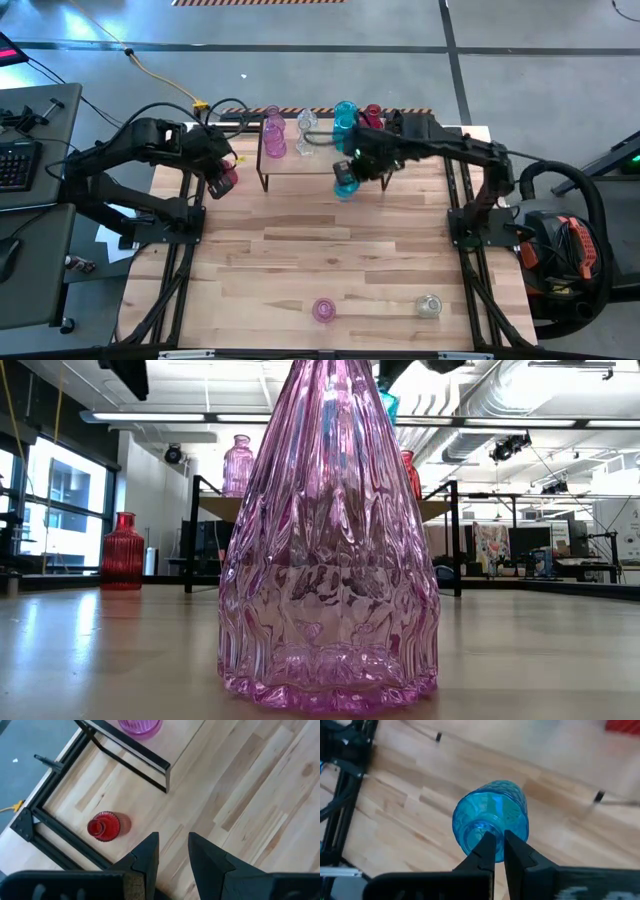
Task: Sort vases onto shelf
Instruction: Put the blue vase on the shelf aligned with the other blue vases
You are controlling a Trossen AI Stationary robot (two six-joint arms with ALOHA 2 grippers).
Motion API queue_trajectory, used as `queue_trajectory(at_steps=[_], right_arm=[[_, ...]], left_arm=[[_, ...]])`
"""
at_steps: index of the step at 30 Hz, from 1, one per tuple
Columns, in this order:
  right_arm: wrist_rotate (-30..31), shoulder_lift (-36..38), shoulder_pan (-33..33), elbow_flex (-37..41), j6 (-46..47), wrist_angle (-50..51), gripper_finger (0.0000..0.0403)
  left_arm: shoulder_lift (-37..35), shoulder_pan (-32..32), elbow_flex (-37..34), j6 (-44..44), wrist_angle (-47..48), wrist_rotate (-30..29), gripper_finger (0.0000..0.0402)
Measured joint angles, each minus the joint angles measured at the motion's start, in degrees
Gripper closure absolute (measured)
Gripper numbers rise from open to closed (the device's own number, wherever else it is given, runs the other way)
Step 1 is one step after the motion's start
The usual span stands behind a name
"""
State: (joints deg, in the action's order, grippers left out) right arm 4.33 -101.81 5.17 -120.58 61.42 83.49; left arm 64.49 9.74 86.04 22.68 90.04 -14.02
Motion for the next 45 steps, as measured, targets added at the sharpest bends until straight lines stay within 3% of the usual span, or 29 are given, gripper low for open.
queue_trajectory(at_steps=[6,11,25,45], right_arm=[[0.0,-5.5,4.6,-8.7,-5.8,6.1,0.0403],[-0.2,-8.2,6.7,-11.7,-9.0,6.4,0.0403],[-1.4,-9.6,11.6,-11.8,-13.1,6.5,0.0403],[-1.1,-11.9,13.3,-11.7,-15.4,5.8,0.0403]], left_arm=[[-1.6,0.0,0.0,0.9,-0.1,0.0,0.0305],[-2.7,0.0,0.0,1.3,-0.2,0.0,0.0305],[-3.7,0.0,0.0,1.8,-0.3,0.0,0.0305],[-3.7,0.0,0.0,2.2,-0.3,-0.2,0.0305]])
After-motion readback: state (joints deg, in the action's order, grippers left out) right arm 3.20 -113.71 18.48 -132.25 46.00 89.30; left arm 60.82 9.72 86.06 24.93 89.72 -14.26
